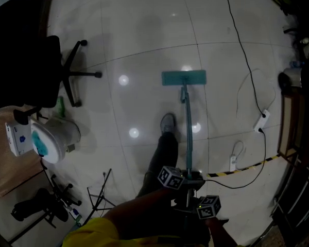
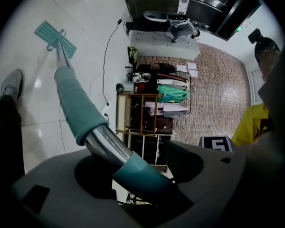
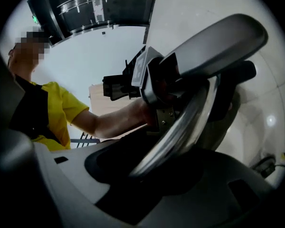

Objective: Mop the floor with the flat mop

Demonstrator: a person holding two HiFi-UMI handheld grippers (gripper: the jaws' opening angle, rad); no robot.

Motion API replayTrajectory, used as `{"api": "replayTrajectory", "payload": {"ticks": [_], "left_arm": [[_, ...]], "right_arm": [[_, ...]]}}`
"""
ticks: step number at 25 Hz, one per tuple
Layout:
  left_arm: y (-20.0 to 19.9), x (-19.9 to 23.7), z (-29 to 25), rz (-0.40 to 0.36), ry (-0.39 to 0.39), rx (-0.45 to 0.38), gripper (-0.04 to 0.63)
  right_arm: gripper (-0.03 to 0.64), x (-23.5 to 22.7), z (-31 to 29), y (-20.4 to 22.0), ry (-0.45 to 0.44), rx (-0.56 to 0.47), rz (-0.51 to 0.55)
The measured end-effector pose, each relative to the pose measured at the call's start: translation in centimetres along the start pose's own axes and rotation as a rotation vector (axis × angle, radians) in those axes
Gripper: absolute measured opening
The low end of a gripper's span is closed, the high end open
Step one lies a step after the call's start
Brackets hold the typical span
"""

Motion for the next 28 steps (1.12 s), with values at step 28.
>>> {"api": "replayTrajectory", "payload": {"ticks": [28], "left_arm": [[-11.2, 2.0, -0.7, -0.075, 0.015, 0.080, 0.269]], "right_arm": [[0.207, -5.1, -0.2, -10.8, 0.021, -0.195, 0.019]]}}
Point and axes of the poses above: the fingertips, and each gripper's own axes: z backward along the fingers, x to its left, y out of its underside, the point moved 2 cm from there along z, backward along the fingers, and after that the axes turned 9 degrees about z, right-handed, at the moved point
